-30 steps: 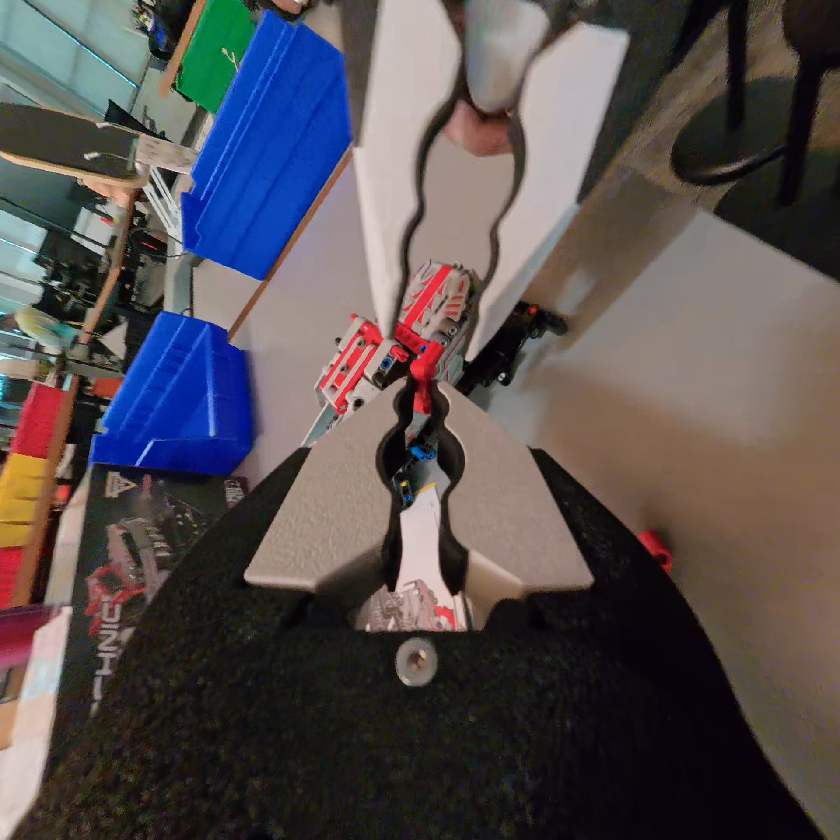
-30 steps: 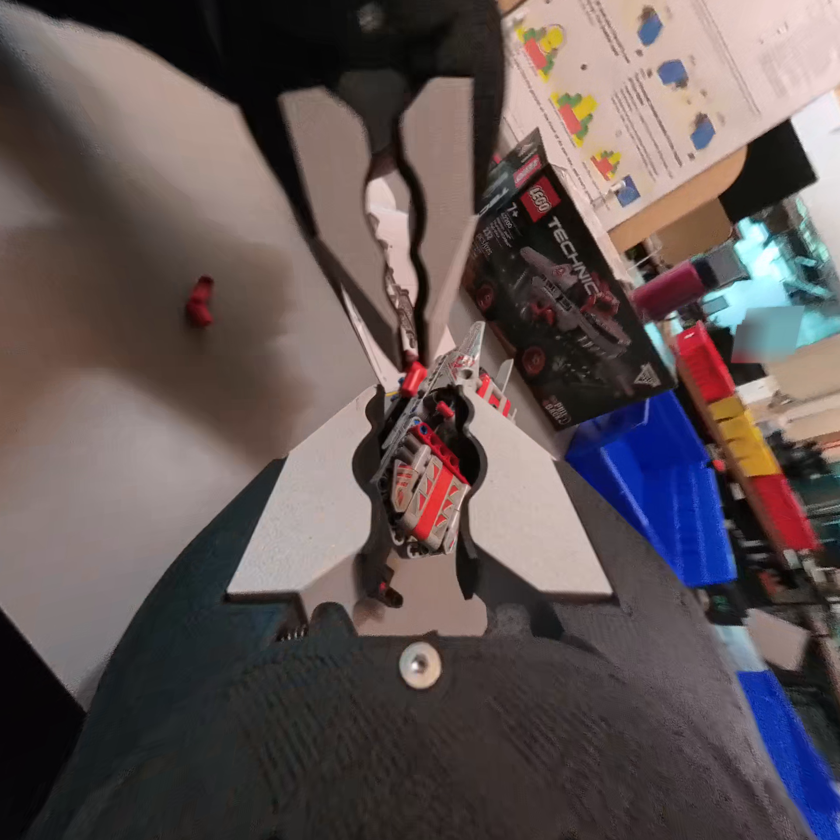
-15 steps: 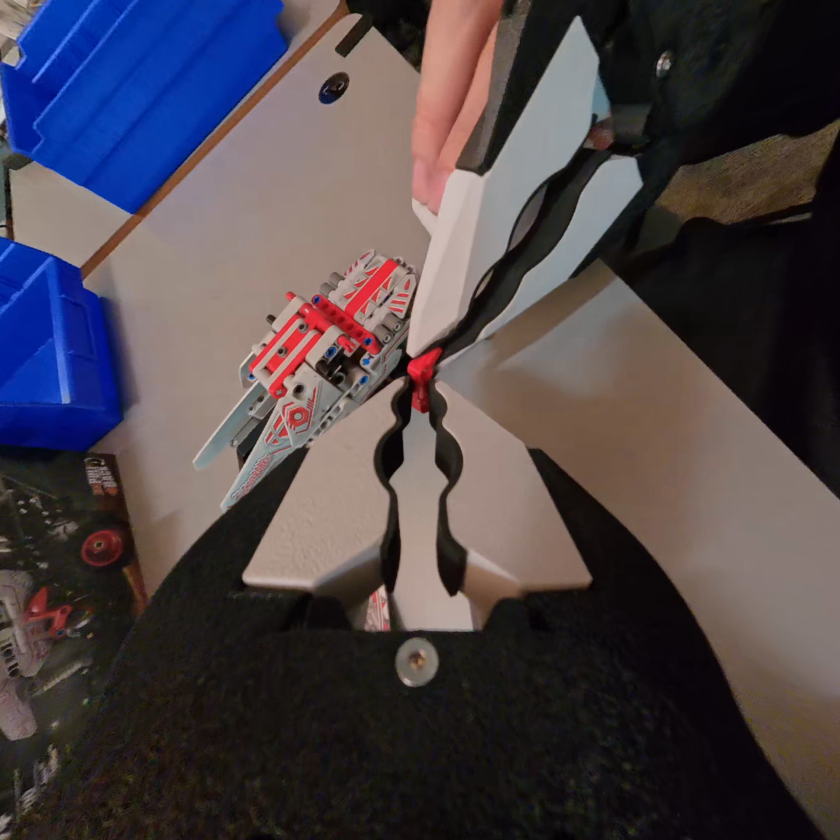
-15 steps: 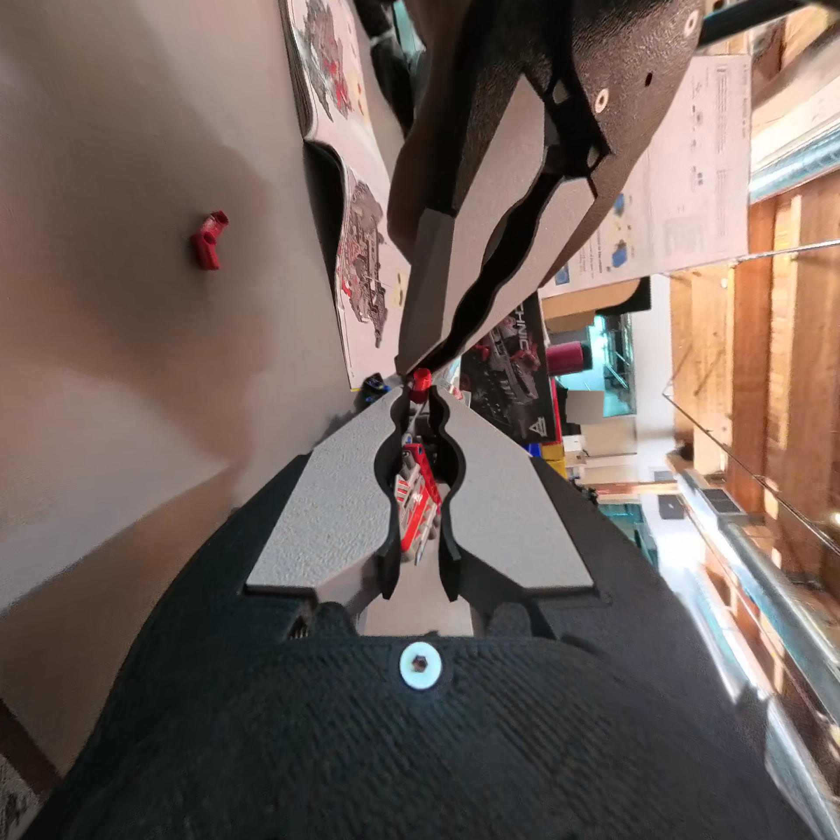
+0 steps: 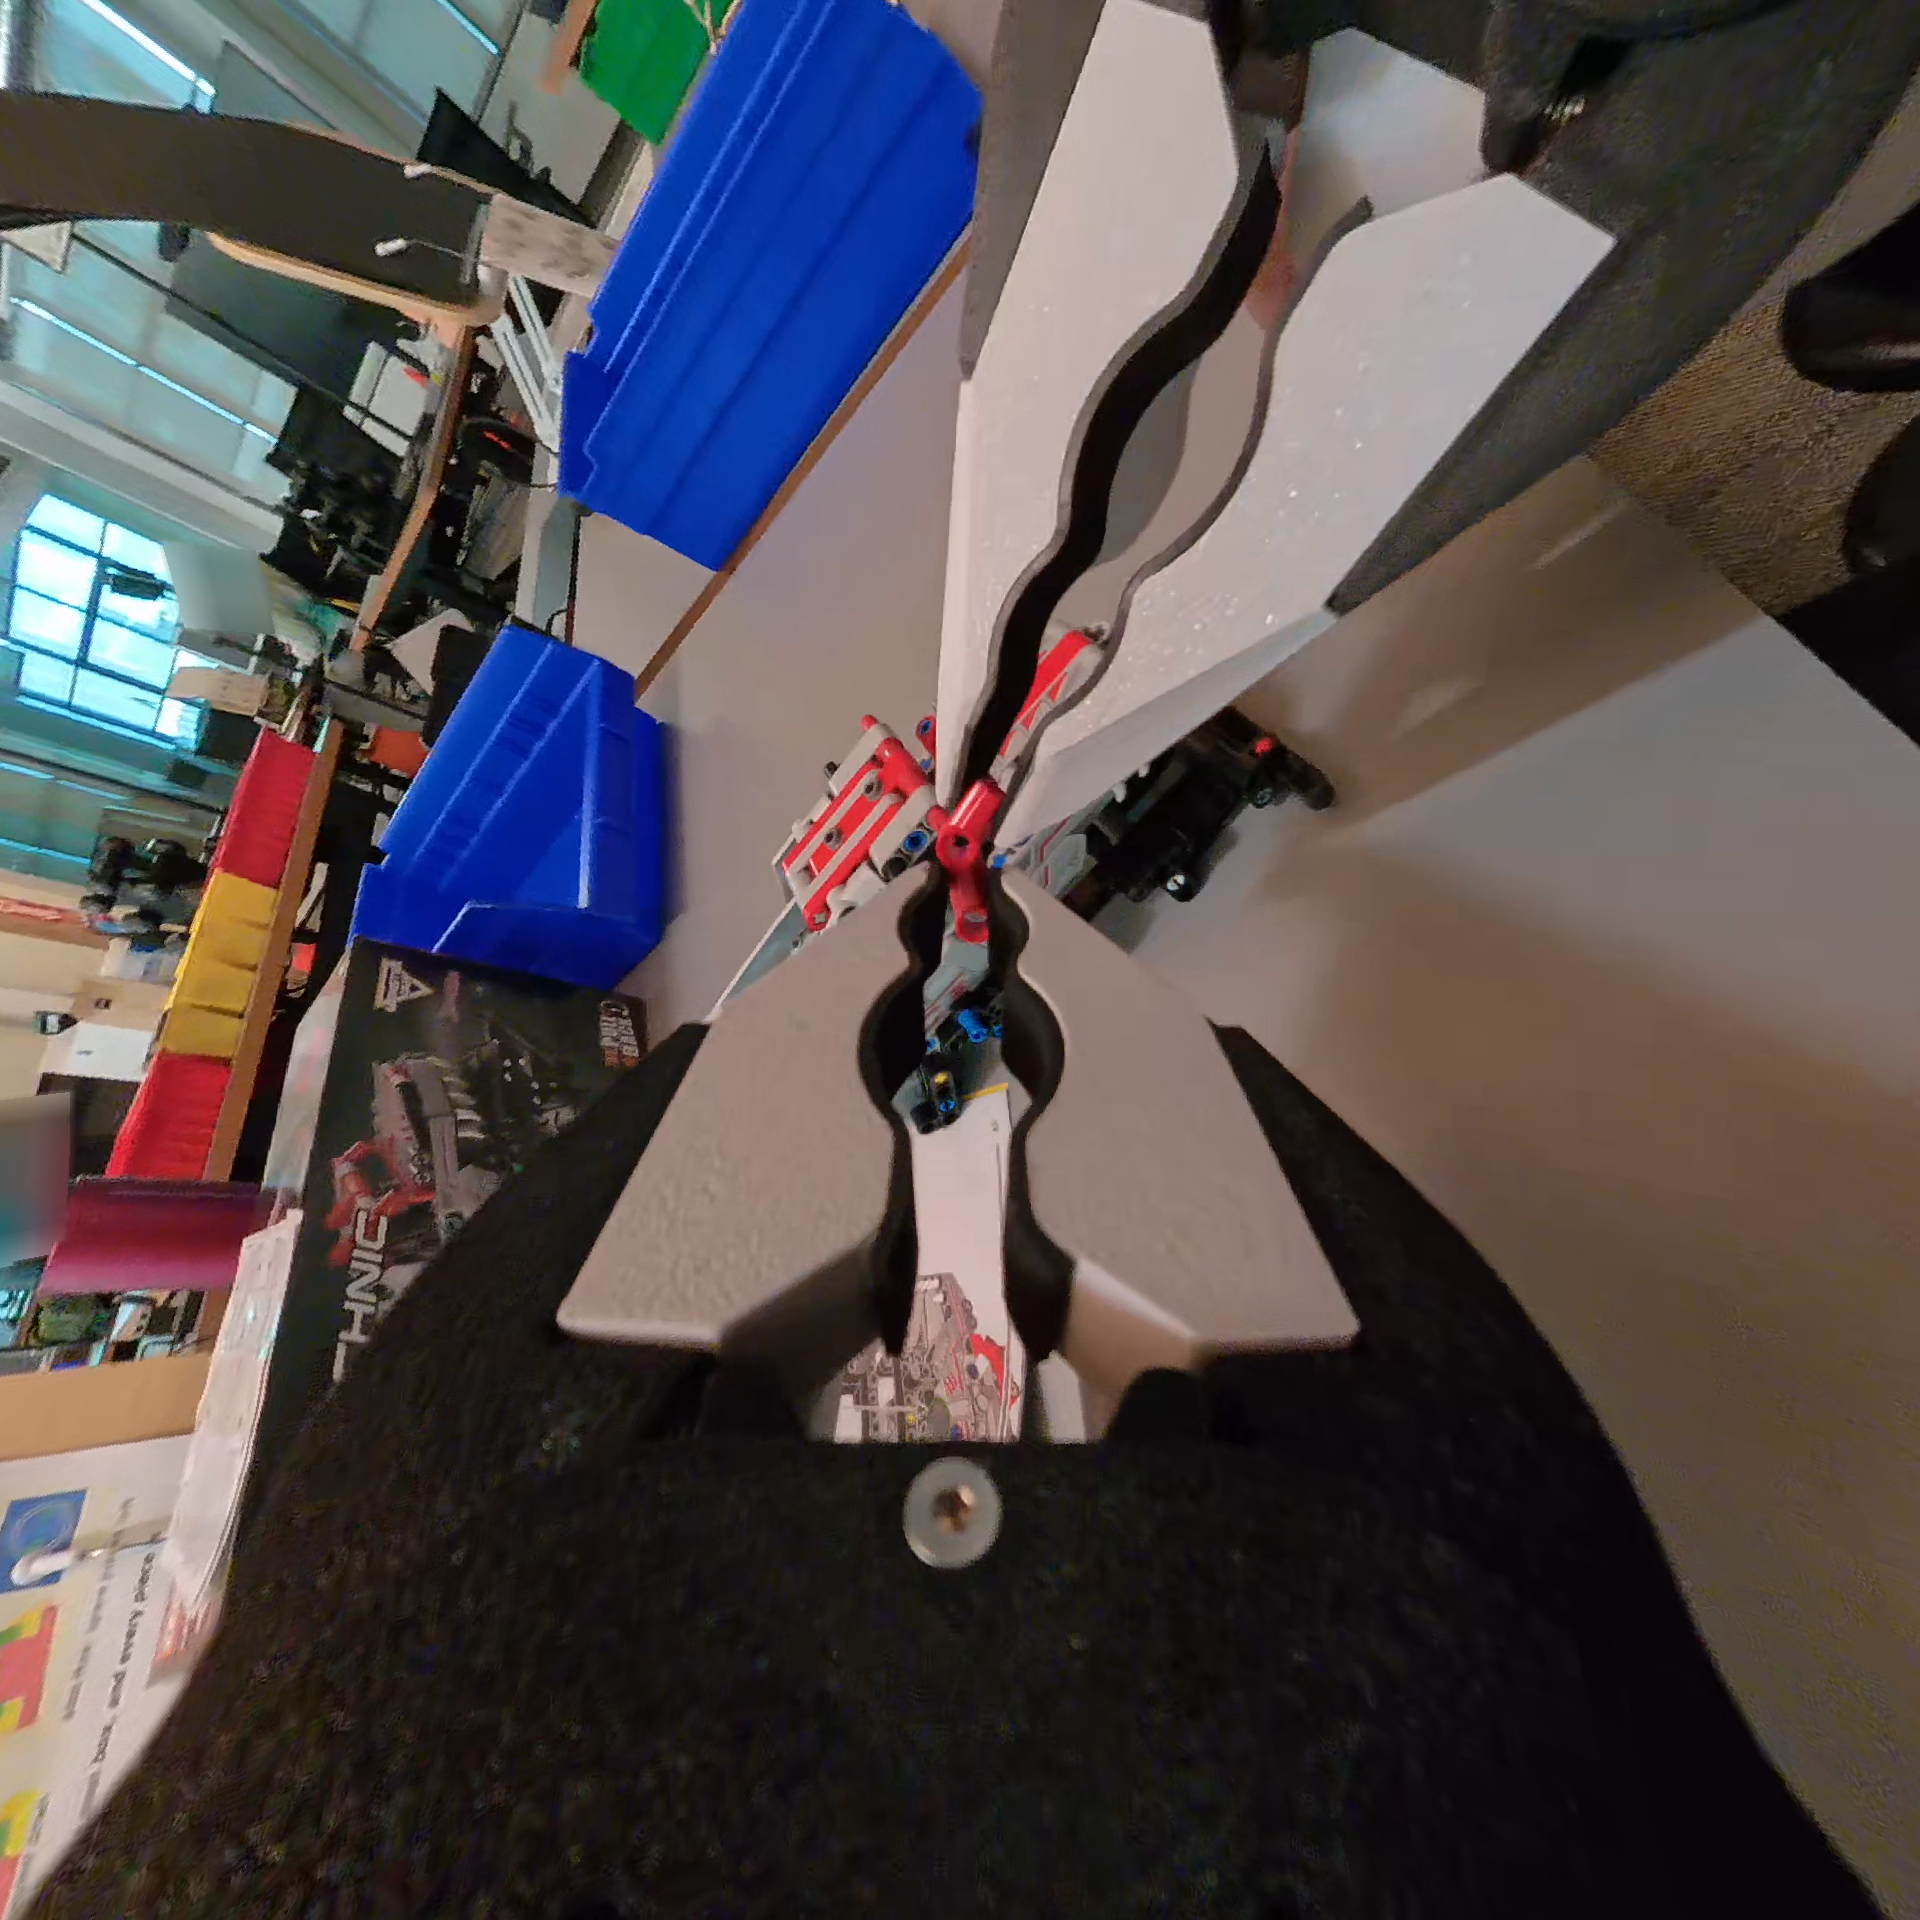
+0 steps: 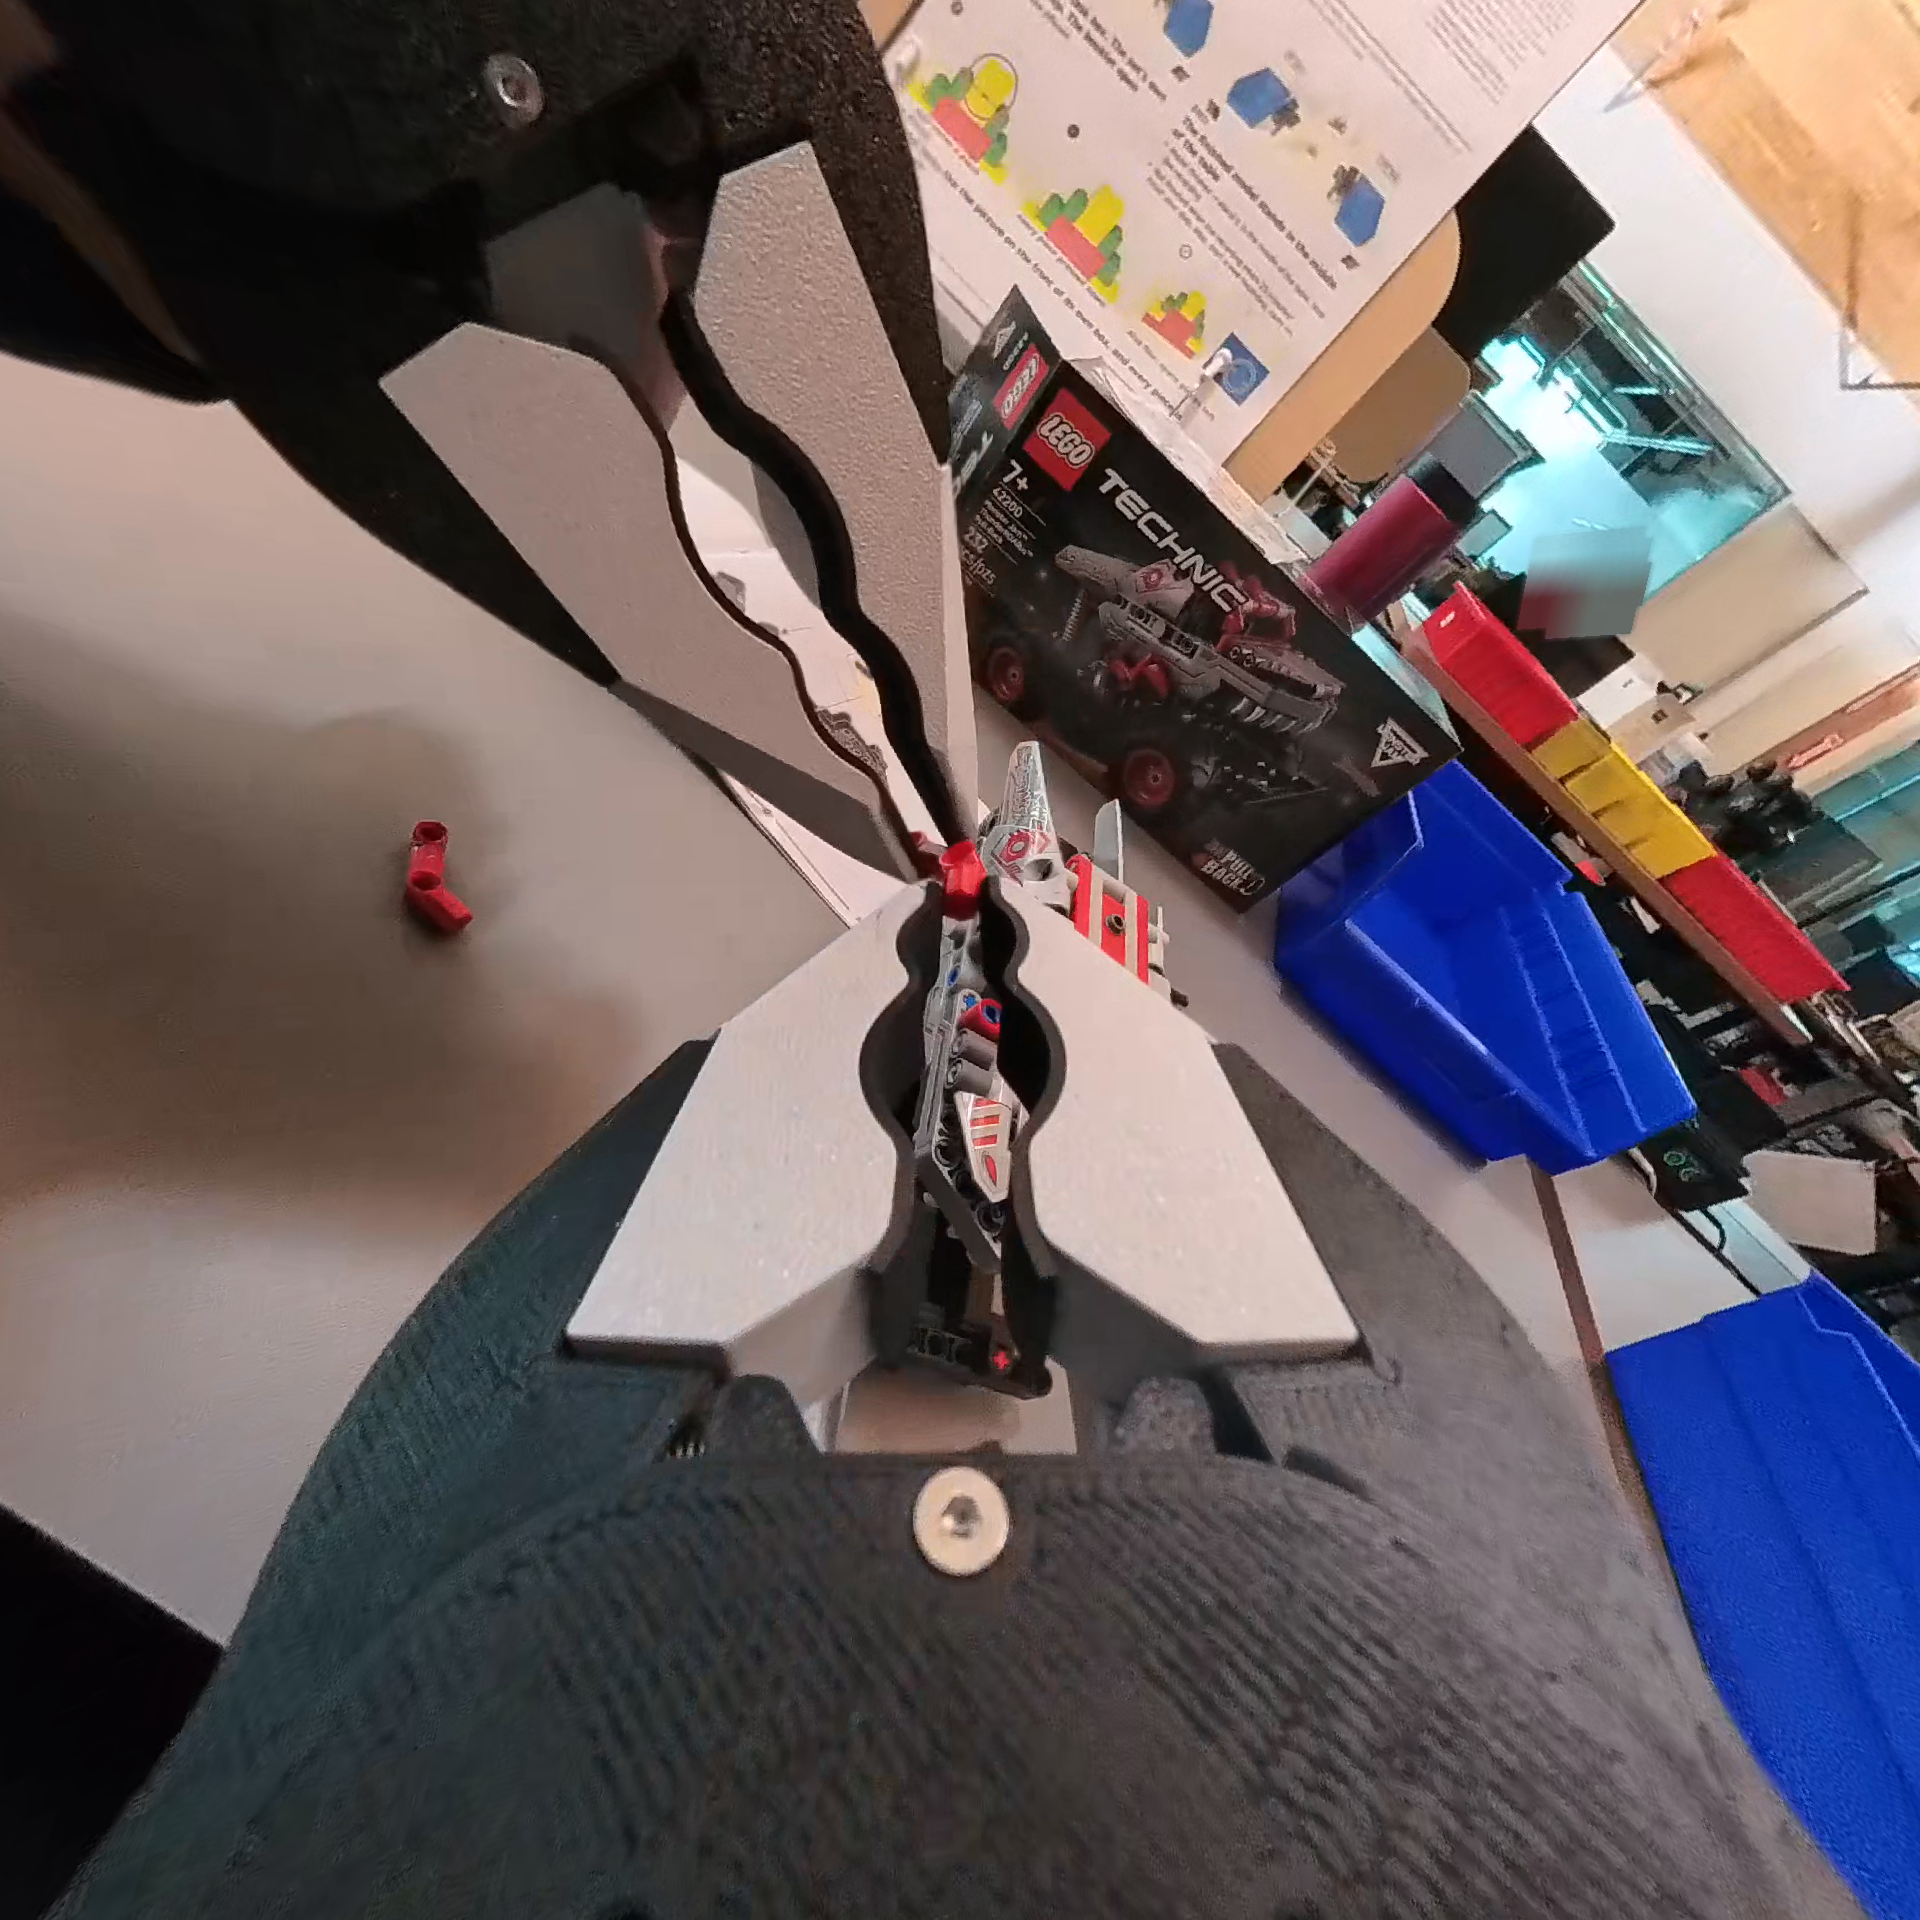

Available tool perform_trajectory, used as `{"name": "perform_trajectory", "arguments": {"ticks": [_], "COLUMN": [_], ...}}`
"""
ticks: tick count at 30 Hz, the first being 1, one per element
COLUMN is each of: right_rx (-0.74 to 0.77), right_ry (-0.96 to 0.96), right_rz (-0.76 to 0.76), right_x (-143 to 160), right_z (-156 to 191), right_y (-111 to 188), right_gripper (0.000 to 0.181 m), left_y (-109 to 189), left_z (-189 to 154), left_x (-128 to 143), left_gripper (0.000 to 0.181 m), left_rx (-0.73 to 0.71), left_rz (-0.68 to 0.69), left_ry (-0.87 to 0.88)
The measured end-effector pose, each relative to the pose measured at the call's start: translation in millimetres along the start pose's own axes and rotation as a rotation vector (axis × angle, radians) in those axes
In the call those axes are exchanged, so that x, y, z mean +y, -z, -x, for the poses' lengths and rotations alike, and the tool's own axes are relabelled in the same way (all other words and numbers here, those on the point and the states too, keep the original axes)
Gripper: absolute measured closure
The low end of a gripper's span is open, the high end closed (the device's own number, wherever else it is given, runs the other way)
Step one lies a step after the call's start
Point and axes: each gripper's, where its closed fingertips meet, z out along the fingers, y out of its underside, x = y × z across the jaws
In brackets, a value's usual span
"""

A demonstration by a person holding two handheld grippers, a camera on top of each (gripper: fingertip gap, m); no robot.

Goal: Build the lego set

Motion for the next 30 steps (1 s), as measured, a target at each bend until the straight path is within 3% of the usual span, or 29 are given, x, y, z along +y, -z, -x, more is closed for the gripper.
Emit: {"name": "perform_trajectory", "arguments": {"ticks": [11,18,21,24,27,30], "right_rx": [0.06,-0.03,-0.096,-0.197,-0.341,-0.321], "right_ry": [0.011,-0.023,-0.265,-0.542,-0.593,-0.567], "right_rz": [0.009,0.006,-0.034,-0.102,0.002,0.005], "right_x": [0.9,5.4,6.6,5.7,23.3,26.6], "right_z": [-8.7,-6.7,-22.9,-39.2,-27.9,-30.1], "right_y": [4.1,9.2,15.2,15.4,3.9,-4.4], "right_gripper": [0.176,0.174,0.137,0.121,0.11,0.106], "left_y": [-5.8,-9.6,-10.2,-13.5,-16.9,-19.2], "left_z": [9.3,11.1,16.2,16.3,14.4,14.1], "left_x": [-4.1,-3.3,2.8,4.0,2.4,3.2], "left_gripper": [0.178,0.179,0.179,0.179,0.179,0.179], "left_rx": [-0.046,-0.122,-0.191,-0.232,-0.251,-0.266], "left_rz": [0.003,0.008,0.021,0.013,-0.007,-0.011], "left_ry": [0.09,-0.147,-0.377,-0.523,-0.593,-0.658]}}
